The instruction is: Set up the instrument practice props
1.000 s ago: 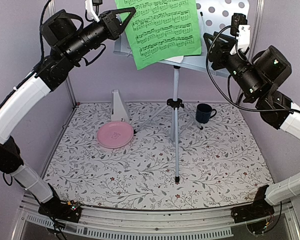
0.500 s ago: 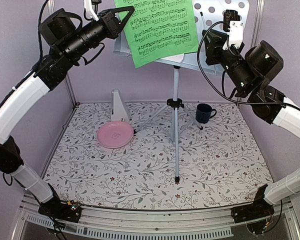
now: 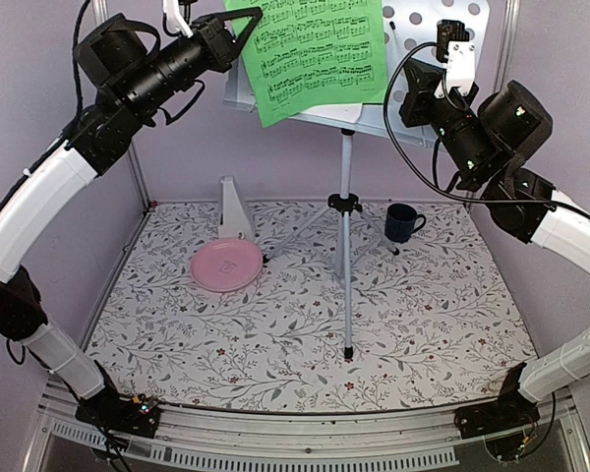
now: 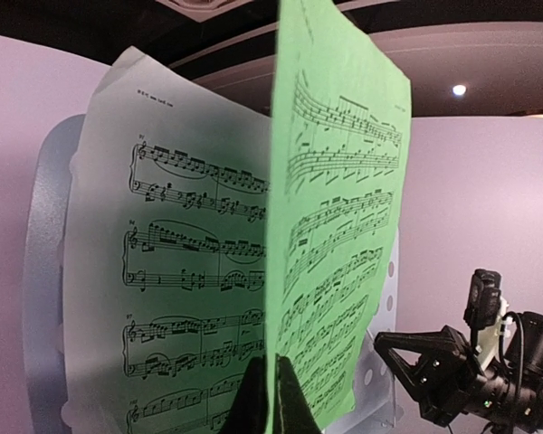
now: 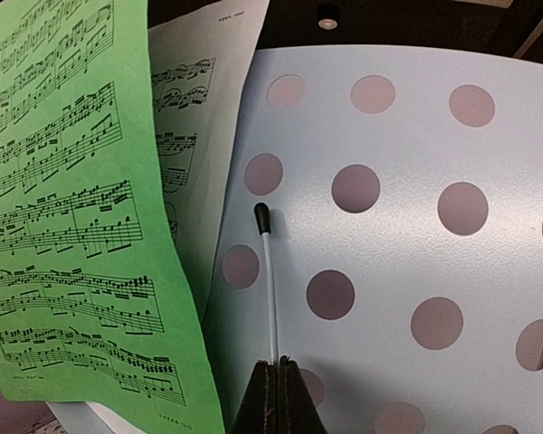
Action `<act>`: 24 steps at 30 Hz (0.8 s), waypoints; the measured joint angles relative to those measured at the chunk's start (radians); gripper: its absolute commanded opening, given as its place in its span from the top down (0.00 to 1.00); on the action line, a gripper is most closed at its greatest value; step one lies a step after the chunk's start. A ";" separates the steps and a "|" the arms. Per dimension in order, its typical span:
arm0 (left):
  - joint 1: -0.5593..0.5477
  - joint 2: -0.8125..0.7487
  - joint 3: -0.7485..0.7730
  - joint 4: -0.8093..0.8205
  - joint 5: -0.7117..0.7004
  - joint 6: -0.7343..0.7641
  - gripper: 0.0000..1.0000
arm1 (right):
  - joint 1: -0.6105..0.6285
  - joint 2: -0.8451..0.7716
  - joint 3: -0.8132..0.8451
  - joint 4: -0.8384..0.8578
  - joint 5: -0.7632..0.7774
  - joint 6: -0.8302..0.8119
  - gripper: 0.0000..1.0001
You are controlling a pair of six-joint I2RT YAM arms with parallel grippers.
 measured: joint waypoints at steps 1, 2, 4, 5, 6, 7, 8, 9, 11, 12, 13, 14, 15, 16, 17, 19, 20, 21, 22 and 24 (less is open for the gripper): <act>0.000 0.001 0.000 0.000 -0.001 0.001 1.00 | 0.000 0.000 -0.001 0.004 0.002 -0.003 1.00; 0.000 0.002 0.001 0.000 -0.001 0.002 1.00 | 0.000 0.001 -0.002 0.009 0.003 -0.006 1.00; 0.000 0.005 0.005 -0.001 -0.003 0.004 1.00 | 0.000 0.001 -0.009 0.022 0.003 -0.011 1.00; 0.000 0.009 0.010 -0.002 -0.003 0.005 1.00 | 0.000 0.001 -0.014 0.031 0.003 -0.011 1.00; 0.000 0.013 0.015 -0.003 -0.004 0.005 1.00 | 0.000 0.000 -0.022 0.045 0.003 -0.012 1.00; 0.000 0.018 0.021 -0.004 -0.004 0.007 1.00 | 0.000 0.000 -0.030 0.059 0.002 -0.012 1.00; 0.000 0.023 0.027 -0.005 -0.004 0.007 1.00 | 0.000 0.000 -0.039 0.076 0.001 -0.013 1.00; 0.000 0.028 0.032 -0.004 -0.004 0.008 1.00 | 0.000 -0.001 -0.043 0.086 0.000 -0.014 1.00; 0.000 0.040 0.044 -0.006 -0.004 0.008 1.00 | 0.000 -0.002 -0.054 0.109 -0.003 -0.016 1.00; 0.000 0.047 0.051 -0.006 -0.006 0.008 1.00 | 0.000 -0.004 -0.060 0.118 -0.004 -0.018 1.00; 0.000 0.052 0.056 -0.008 -0.007 0.008 1.00 | 0.000 -0.004 -0.064 0.127 -0.006 -0.019 1.00; 0.000 0.056 0.058 -0.010 -0.009 0.008 1.00 | 0.000 -0.005 -0.069 0.136 -0.006 -0.019 1.00; 0.000 0.058 0.058 -0.011 -0.011 0.008 1.00 | 0.000 -0.005 -0.071 0.142 -0.006 -0.021 1.00; 0.000 0.059 0.058 -0.014 -0.011 0.008 1.00 | 0.000 -0.005 -0.073 0.146 -0.006 -0.023 1.00; 0.000 0.059 0.058 -0.018 -0.012 0.008 1.00 | 0.000 -0.005 -0.074 0.148 -0.006 -0.026 1.00; 0.000 0.059 0.058 -0.019 -0.013 0.008 1.00 | 0.000 -0.005 -0.074 0.152 -0.006 -0.032 0.96; 0.000 0.059 0.058 -0.019 -0.014 0.008 1.00 | 0.000 -0.005 -0.074 0.153 -0.006 -0.035 0.91; 0.000 0.059 0.058 -0.019 -0.014 0.008 1.00 | 0.000 -0.005 -0.074 0.154 -0.005 -0.038 0.85; 0.000 0.059 0.058 -0.019 -0.014 0.008 1.00 | 0.000 -0.004 -0.074 0.154 -0.002 -0.043 0.83; 0.000 0.059 0.058 -0.019 -0.014 0.008 1.00 | 0.000 -0.003 -0.074 0.157 0.005 -0.049 0.80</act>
